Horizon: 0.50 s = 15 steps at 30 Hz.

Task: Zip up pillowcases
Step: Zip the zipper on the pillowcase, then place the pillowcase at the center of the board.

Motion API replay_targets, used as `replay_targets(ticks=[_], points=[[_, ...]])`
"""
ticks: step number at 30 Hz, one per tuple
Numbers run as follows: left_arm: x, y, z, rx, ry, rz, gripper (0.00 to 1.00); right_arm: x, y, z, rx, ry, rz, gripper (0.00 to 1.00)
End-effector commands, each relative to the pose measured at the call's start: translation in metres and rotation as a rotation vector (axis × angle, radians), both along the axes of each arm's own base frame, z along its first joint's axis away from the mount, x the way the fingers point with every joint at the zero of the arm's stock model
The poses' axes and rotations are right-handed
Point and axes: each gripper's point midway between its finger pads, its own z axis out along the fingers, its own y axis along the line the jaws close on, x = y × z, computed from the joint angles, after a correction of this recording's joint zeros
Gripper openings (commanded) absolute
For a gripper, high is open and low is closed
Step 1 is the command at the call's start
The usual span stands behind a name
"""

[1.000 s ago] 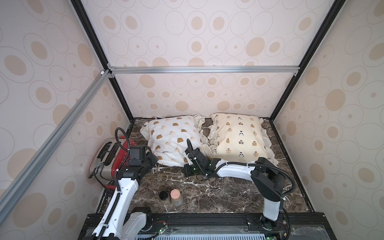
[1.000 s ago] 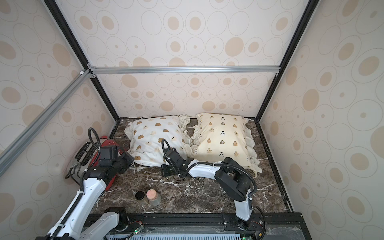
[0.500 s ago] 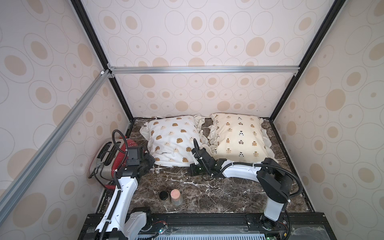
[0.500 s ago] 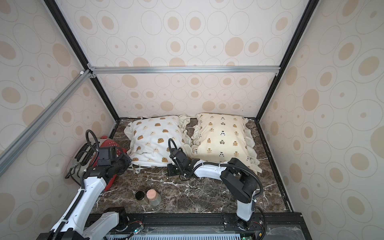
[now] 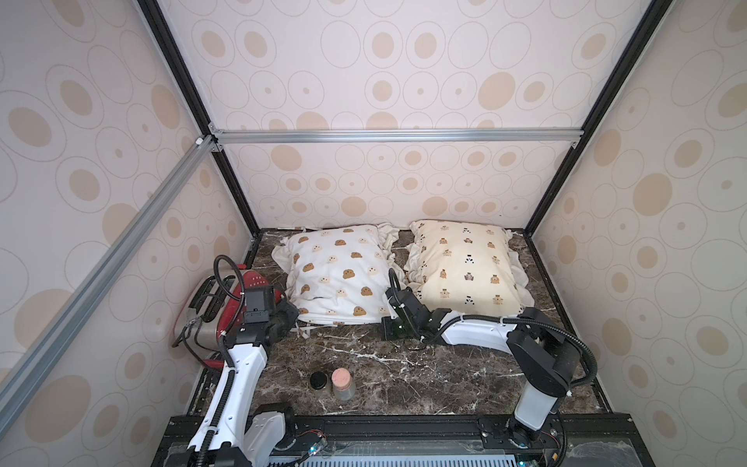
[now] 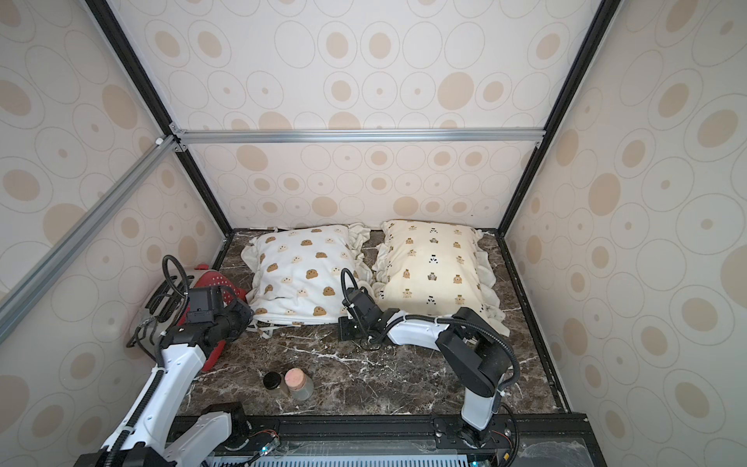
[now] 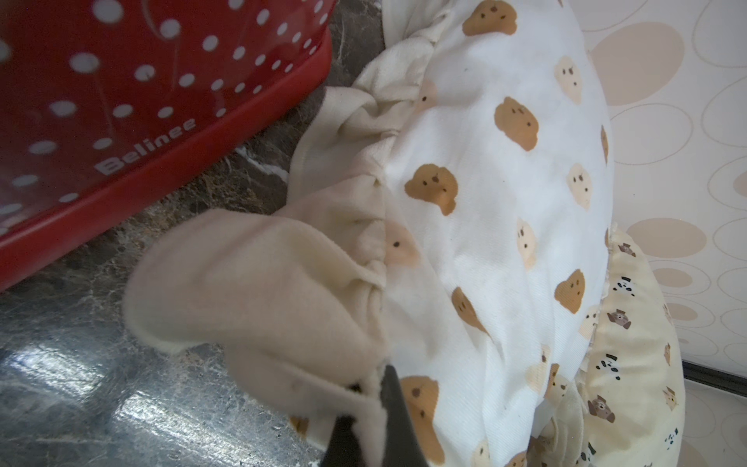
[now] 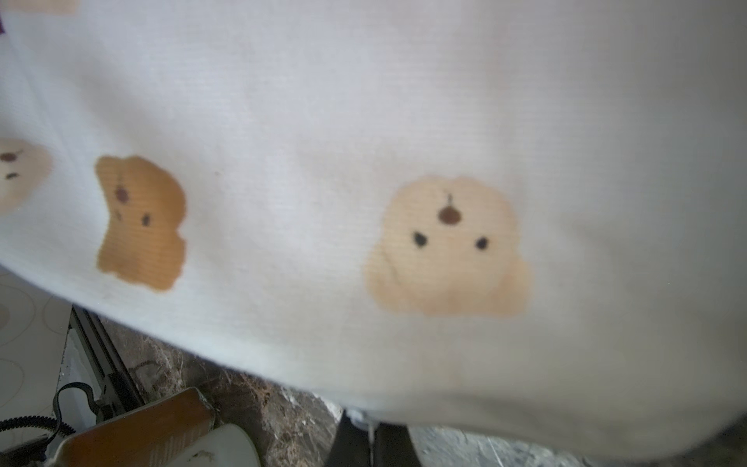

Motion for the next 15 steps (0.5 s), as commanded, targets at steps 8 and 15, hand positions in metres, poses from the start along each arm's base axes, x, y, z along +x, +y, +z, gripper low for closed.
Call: replay_targets(ticks=[8,15], points=[[-0.006,0.011,0.001,0.038,0.005,0.033,0.00,0.033,-0.044,-0.003,-0.061,-0.016,-0.097,0.00],[-0.010,0.000,0.006,0.015,-0.057,0.019,0.00,0.057,-0.037,-0.003,-0.103,-0.046,-0.089,0.00]])
